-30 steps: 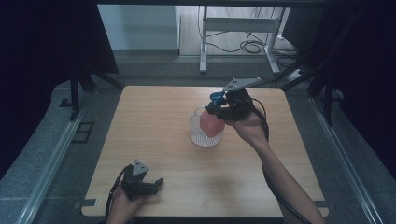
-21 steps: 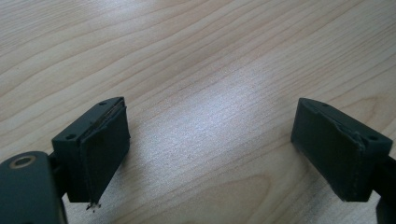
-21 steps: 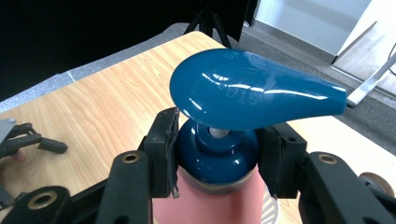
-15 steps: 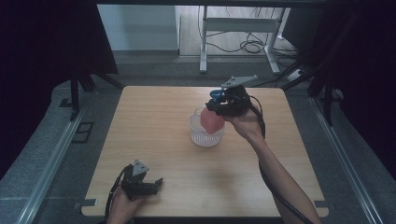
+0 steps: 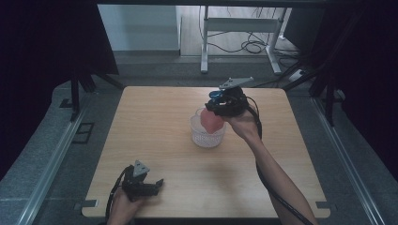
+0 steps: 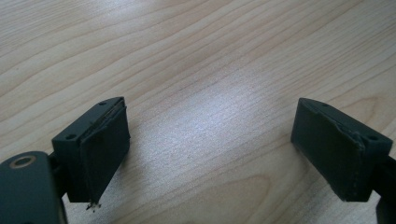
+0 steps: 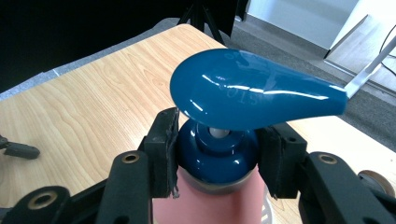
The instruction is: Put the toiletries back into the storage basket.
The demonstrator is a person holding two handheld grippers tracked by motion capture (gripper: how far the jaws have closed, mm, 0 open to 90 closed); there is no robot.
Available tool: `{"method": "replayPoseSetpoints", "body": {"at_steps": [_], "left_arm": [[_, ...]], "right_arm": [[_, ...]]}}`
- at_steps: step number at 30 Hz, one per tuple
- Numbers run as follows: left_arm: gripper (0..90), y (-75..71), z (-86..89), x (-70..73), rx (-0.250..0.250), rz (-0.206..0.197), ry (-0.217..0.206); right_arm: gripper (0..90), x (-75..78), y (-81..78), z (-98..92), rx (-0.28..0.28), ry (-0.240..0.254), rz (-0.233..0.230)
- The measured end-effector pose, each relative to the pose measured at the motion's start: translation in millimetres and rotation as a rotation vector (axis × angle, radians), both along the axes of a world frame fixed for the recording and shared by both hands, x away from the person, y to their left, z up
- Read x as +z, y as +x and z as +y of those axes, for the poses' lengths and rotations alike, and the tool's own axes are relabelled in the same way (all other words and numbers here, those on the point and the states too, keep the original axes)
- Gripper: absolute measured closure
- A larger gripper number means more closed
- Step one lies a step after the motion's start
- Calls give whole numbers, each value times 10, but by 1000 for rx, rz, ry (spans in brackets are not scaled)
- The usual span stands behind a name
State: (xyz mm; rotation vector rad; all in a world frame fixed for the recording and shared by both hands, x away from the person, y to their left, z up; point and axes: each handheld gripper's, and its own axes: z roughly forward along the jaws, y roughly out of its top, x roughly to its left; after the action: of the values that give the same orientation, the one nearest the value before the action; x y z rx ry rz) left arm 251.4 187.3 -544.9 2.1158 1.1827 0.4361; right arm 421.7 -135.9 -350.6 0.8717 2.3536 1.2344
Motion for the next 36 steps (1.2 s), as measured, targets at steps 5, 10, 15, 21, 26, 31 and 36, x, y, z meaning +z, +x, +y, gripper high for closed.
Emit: {"method": "replayPoseSetpoints", "body": {"at_steps": [5, 10, 15, 21, 26, 31, 36], "left_arm": [[113, 0, 0, 0, 0, 1, -1], [113, 0, 0, 0, 0, 1, -1], [113, -1, 2, 3, -2, 4, 2], [113, -1, 1, 2, -1, 4, 2], [113, -1, 1, 2, -2, 3, 2], [113, -1, 1, 2, -1, 3, 1], [113, -1, 2, 2, -2, 3, 2]], "right_arm": [[526, -74, 43, 30, -3, -9, 7], [526, -146, 76, 43, -8, -9, 20], [526, -228, 103, 57, -11, -14, 31], [526, -329, 119, 92, -8, -21, 41], [526, -403, 135, 116, -9, -26, 49], [526, -473, 154, 129, -12, -27, 56], [526, -546, 165, 141, -15, -32, 64]]}}
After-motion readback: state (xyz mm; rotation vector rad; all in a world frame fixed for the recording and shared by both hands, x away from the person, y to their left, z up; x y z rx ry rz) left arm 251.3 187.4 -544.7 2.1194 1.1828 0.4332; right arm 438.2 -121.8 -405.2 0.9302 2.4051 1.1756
